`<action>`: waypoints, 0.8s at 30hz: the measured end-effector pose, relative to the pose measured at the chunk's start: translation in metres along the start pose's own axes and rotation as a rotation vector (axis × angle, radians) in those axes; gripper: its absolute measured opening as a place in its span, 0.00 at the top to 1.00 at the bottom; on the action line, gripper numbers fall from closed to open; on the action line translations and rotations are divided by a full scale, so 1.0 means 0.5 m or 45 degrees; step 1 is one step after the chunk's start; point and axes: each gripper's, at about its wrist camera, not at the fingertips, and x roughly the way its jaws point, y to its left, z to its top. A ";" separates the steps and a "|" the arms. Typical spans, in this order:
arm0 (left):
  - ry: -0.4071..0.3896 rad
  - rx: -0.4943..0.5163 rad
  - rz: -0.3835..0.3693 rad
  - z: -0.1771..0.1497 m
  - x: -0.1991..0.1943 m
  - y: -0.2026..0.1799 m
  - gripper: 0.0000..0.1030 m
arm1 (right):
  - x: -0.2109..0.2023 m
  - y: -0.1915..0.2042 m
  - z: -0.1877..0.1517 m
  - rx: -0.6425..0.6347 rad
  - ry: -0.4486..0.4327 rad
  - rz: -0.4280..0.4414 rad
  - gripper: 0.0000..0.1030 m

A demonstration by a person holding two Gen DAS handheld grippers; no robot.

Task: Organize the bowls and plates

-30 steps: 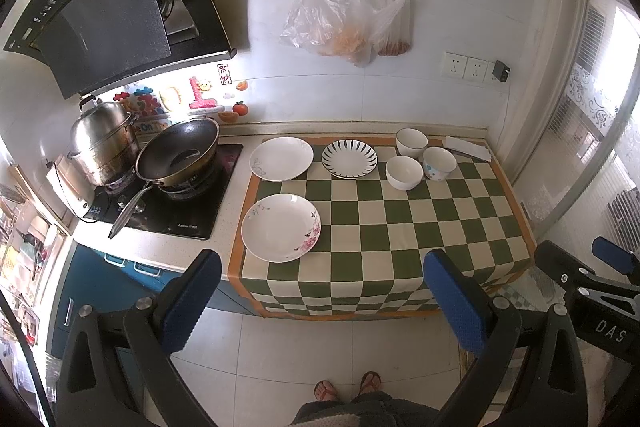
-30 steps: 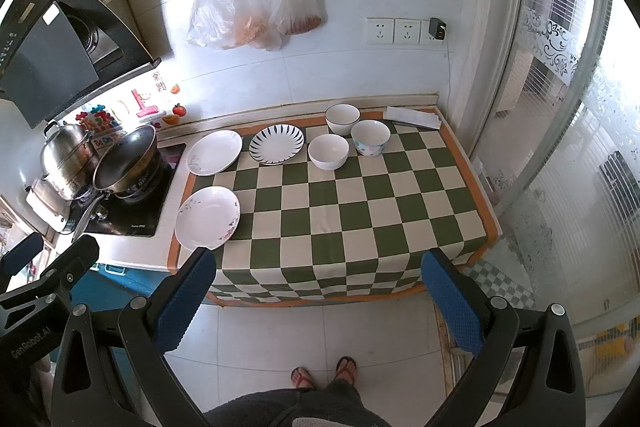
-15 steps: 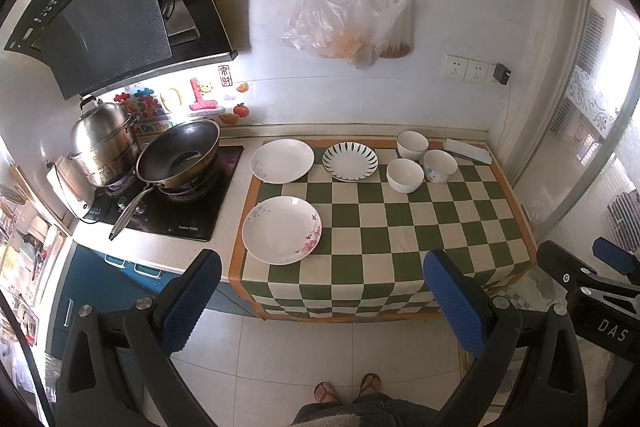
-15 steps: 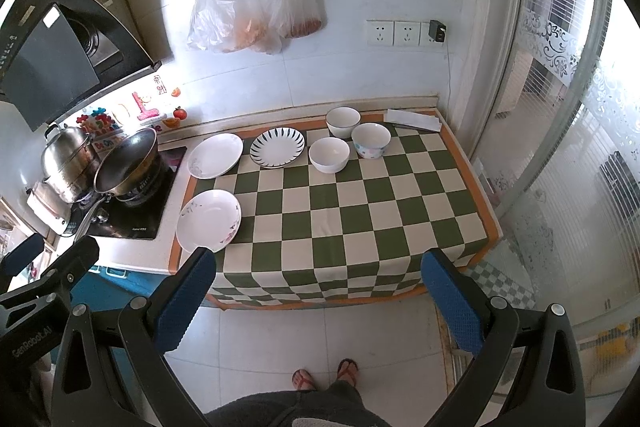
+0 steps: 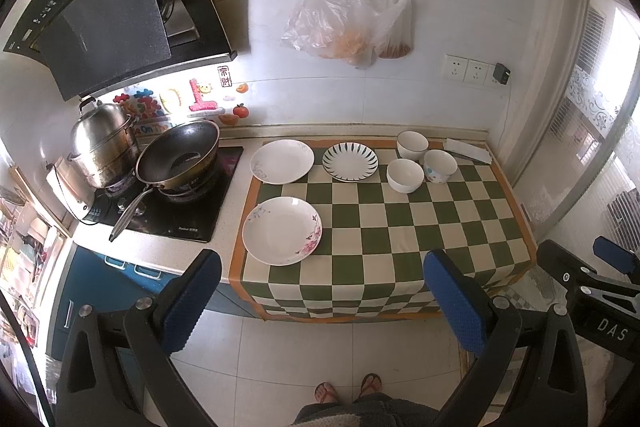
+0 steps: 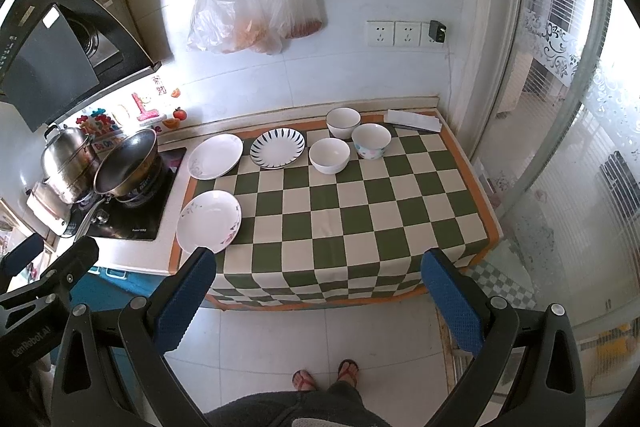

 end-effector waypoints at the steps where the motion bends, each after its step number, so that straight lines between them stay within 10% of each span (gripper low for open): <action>1: -0.001 0.000 0.000 0.000 0.000 0.000 0.00 | 0.000 0.001 0.001 0.000 -0.001 -0.001 0.00; 24: 0.001 -0.001 -0.003 0.013 -0.003 0.004 0.00 | 0.005 0.003 -0.002 0.001 0.002 0.001 0.00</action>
